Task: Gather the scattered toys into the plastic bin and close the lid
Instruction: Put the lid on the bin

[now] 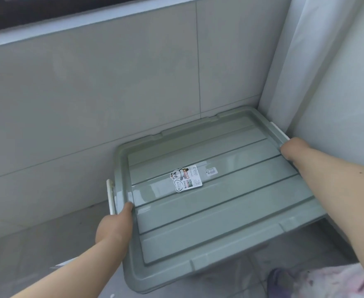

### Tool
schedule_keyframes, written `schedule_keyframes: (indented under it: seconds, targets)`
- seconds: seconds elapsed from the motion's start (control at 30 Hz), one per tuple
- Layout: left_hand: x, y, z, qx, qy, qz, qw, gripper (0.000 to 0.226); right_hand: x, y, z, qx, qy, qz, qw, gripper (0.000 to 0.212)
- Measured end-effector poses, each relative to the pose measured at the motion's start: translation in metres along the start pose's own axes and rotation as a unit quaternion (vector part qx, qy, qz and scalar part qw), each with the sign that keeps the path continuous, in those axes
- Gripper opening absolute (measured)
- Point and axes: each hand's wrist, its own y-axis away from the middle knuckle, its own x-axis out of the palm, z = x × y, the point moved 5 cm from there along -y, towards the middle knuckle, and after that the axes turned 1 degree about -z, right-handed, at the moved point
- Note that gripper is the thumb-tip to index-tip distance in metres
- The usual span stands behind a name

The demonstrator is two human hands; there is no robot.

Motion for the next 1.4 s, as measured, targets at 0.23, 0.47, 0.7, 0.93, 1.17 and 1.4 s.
schedule_keyframes:
  seconds: [0.23,0.47,0.7,0.93,1.17,1.4]
  targets:
    - [0.003,-0.011,0.005,0.007,-0.032,-0.006,0.999,0.060,0.002,0.005,-0.001,0.004,0.018,-0.018,1.000,0.037]
    - [0.006,-0.018,0.003,0.024,-0.089,-0.041,0.995,0.071,0.004,0.008,-0.003,0.024,0.028,-0.045,0.998,0.040]
    - [0.008,-0.009,-0.012,0.083,-0.130,-0.059,0.986,0.046,0.013,0.023,0.000,-0.010,0.082,-0.050,0.995,0.072]
    - [0.011,-0.007,-0.022,0.093,-0.179,-0.071,0.977,0.056,0.018,0.039,0.001,-0.057,0.132,-0.041,0.989,0.092]
    - [0.014,-0.012,-0.018,0.084,-0.184,-0.078,0.976,0.059,0.017,0.042,-0.001,-0.073,0.138,-0.017,0.988,0.096]
    - [0.015,-0.014,-0.016,0.087,-0.188,-0.083,0.975,0.056,0.016,0.045,-0.001,-0.078,0.143,-0.001,0.987,0.095]
